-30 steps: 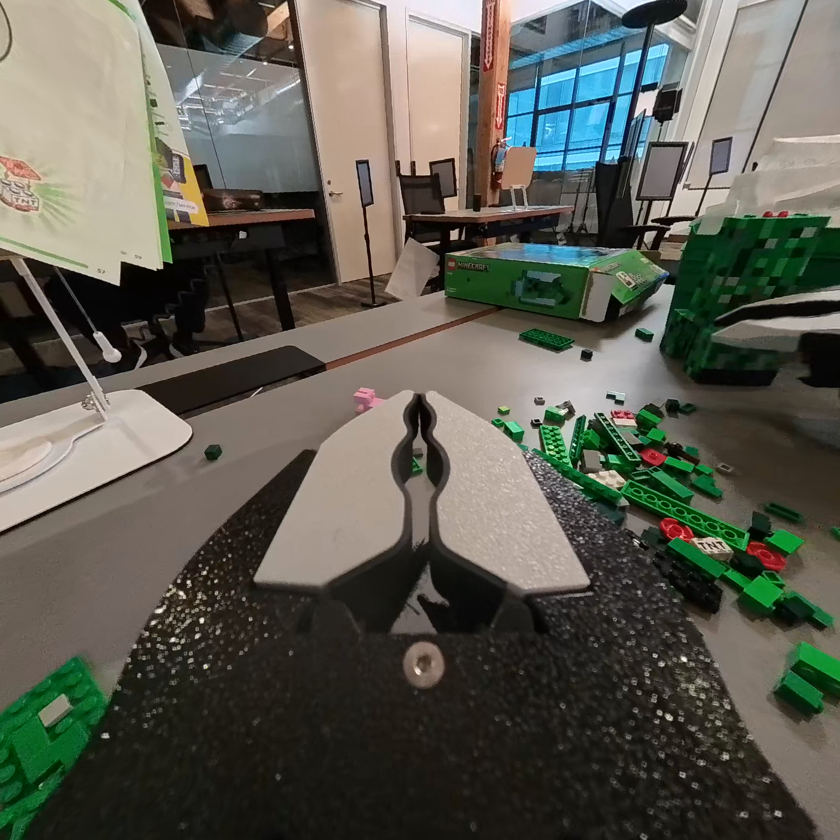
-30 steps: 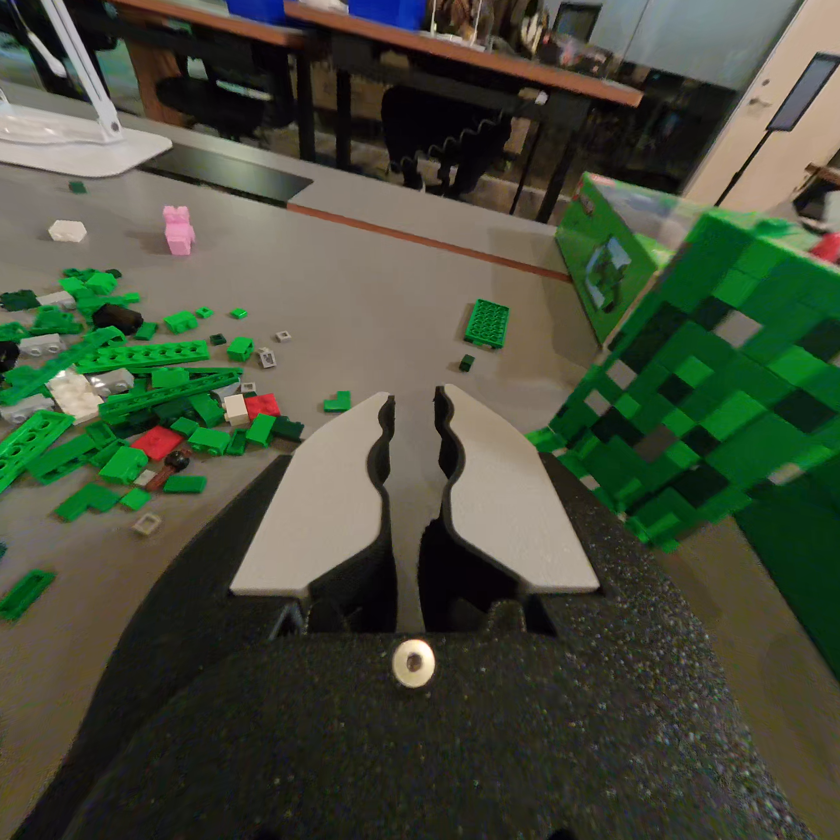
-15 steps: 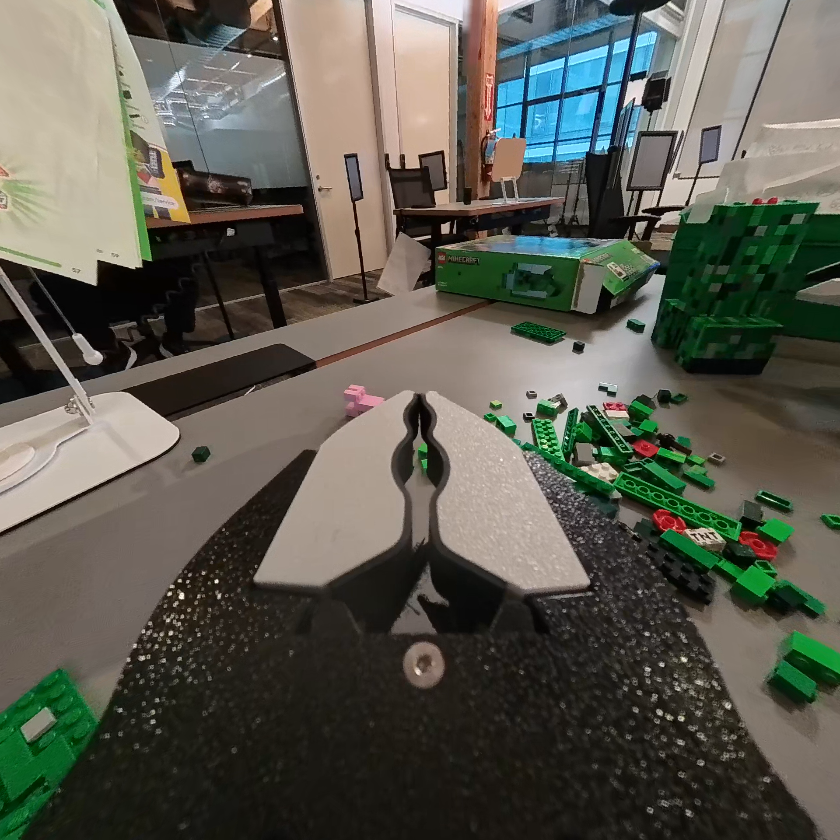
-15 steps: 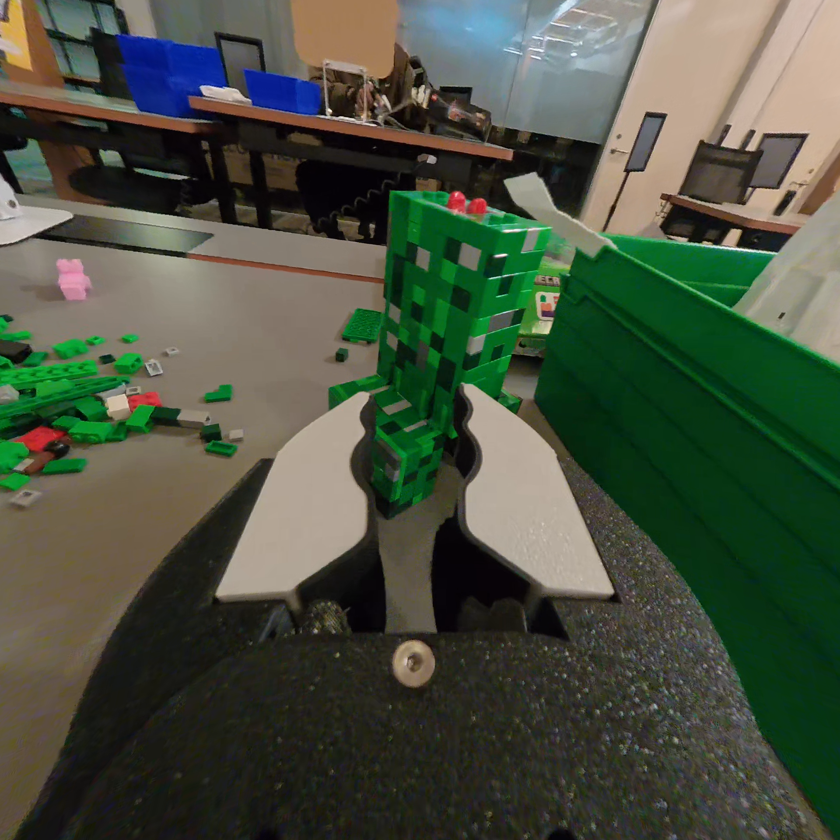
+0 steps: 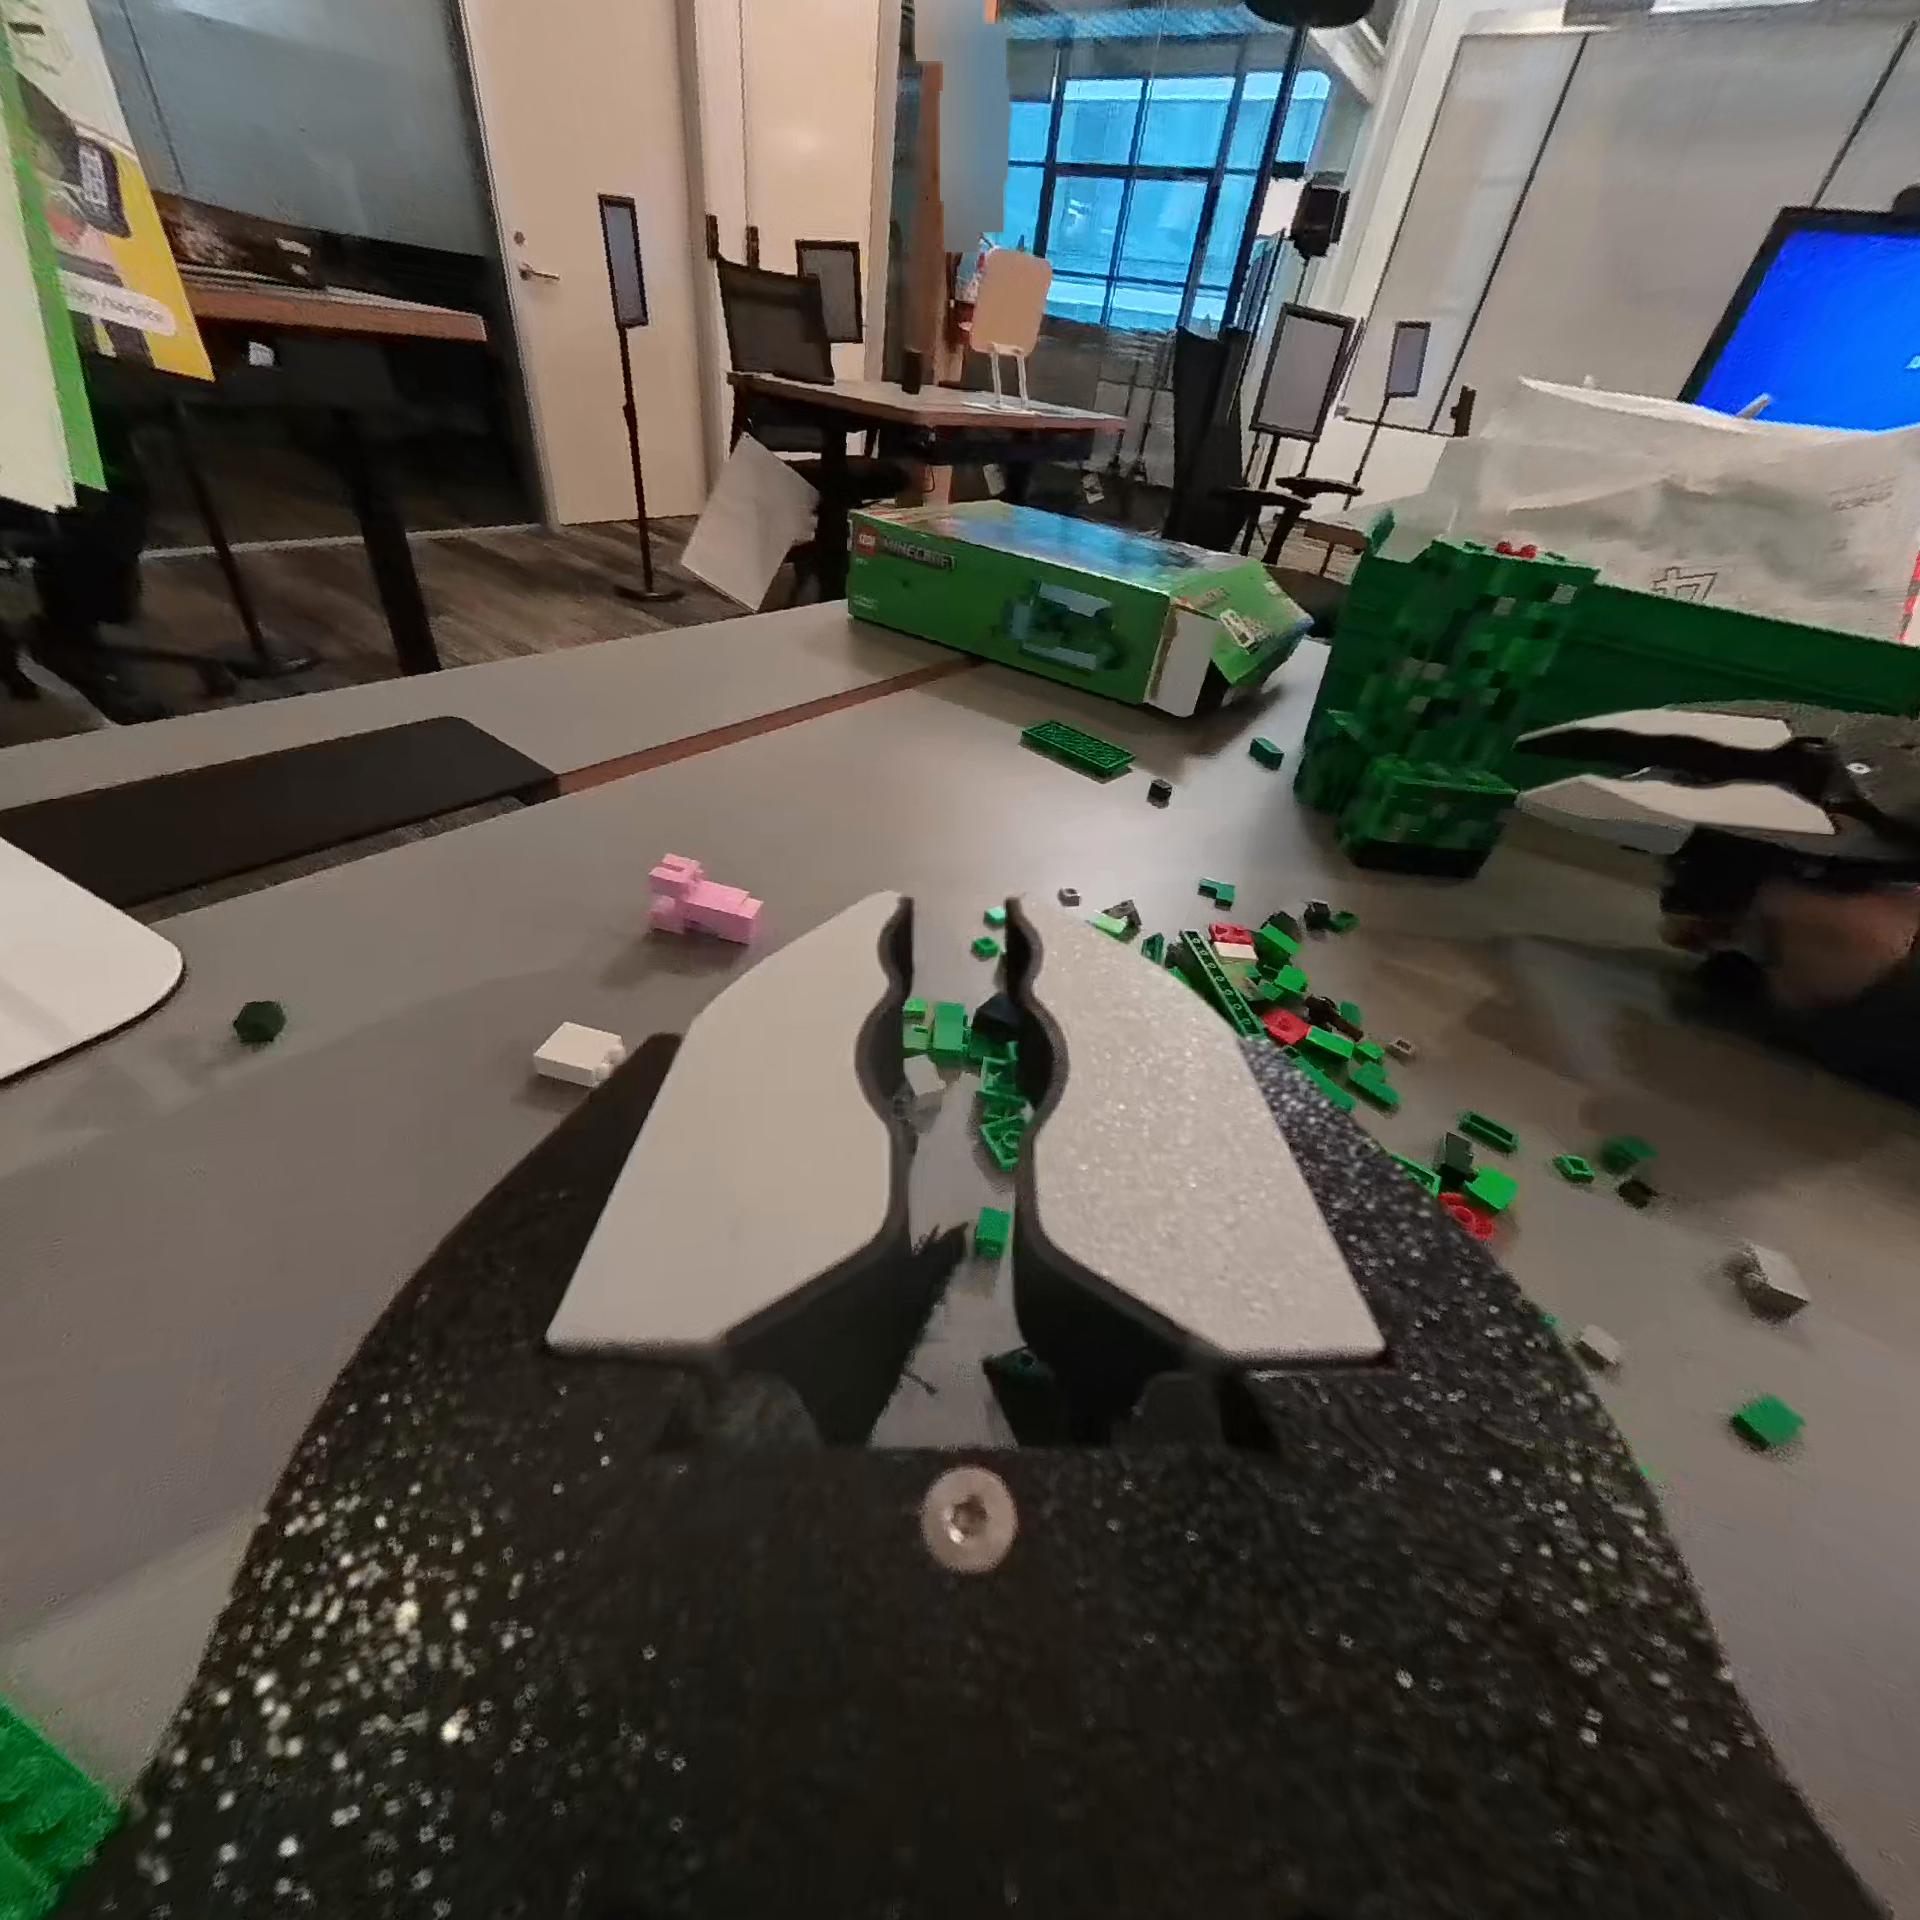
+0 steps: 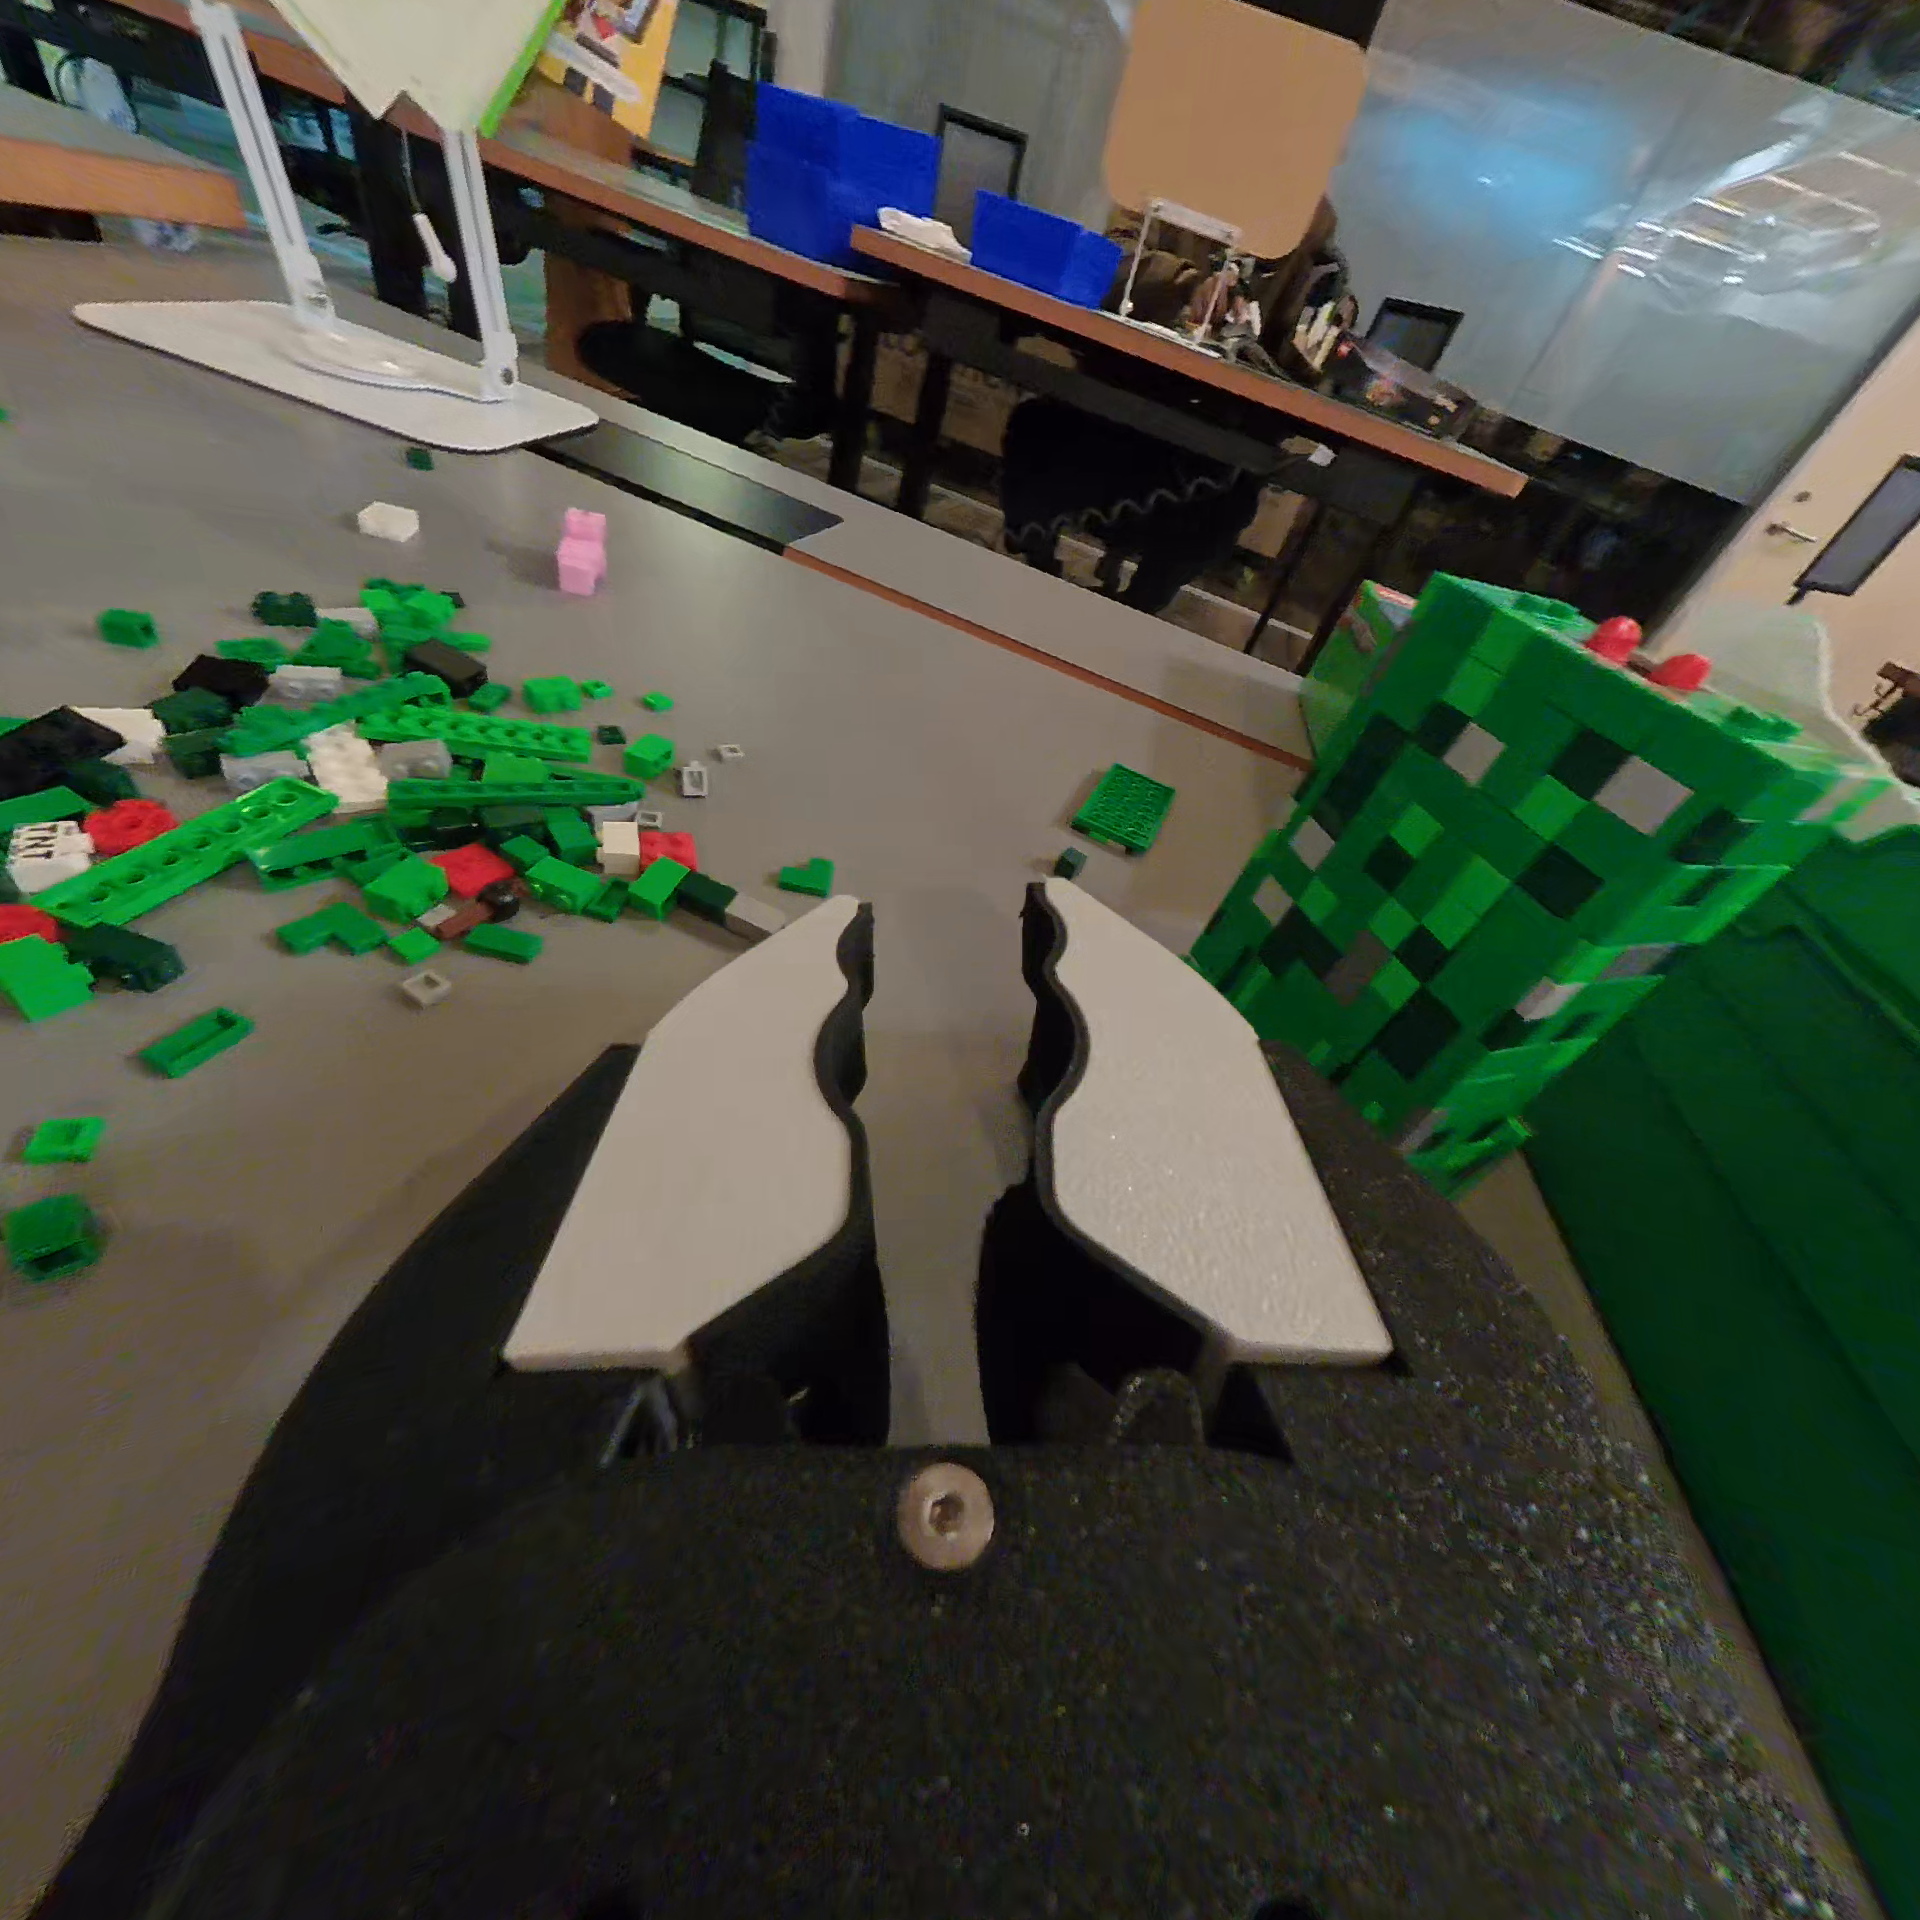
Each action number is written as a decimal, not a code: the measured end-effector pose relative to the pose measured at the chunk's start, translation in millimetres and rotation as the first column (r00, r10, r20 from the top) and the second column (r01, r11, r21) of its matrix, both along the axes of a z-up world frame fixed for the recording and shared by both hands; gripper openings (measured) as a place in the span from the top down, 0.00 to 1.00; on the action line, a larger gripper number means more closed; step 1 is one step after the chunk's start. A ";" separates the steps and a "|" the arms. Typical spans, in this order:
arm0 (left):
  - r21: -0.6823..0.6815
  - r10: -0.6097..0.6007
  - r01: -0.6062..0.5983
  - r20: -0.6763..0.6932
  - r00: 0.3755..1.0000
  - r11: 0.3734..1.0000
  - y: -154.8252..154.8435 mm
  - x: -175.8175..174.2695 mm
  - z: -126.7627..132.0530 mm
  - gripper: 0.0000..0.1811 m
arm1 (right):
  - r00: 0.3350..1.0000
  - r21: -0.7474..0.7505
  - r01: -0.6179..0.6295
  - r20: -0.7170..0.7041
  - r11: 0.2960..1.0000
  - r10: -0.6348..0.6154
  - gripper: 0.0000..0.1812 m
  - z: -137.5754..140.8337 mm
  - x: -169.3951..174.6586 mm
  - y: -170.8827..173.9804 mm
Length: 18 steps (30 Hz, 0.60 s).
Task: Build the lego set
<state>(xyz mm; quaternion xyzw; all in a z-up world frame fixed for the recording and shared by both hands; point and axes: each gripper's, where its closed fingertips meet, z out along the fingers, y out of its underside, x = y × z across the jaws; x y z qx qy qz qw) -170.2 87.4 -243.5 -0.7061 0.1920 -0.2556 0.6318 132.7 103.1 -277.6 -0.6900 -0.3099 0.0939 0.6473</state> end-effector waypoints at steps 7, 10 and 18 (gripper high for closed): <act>0.127 0.159 -0.138 -0.174 0.972 0.982 4.5 -10.8 -2.8 0.92 | 0.999 -0.150 -0.032 0.016 0.988 0.034 0.78 12.0 -49.6 8.3; 0.180 0.222 -0.190 -0.182 0.958 0.965 4.7 -19.8 2.8 0.92 | 0.996 -0.269 -0.040 0.068 0.962 0.061 0.78 34.1 -87.7 44.8; 0.214 0.284 -0.259 -0.096 0.954 0.942 3.2 -44.6 16.8 0.92 | 0.908 -0.721 0.368 0.415 0.587 -0.060 0.67 -23.0 -72.4 189.7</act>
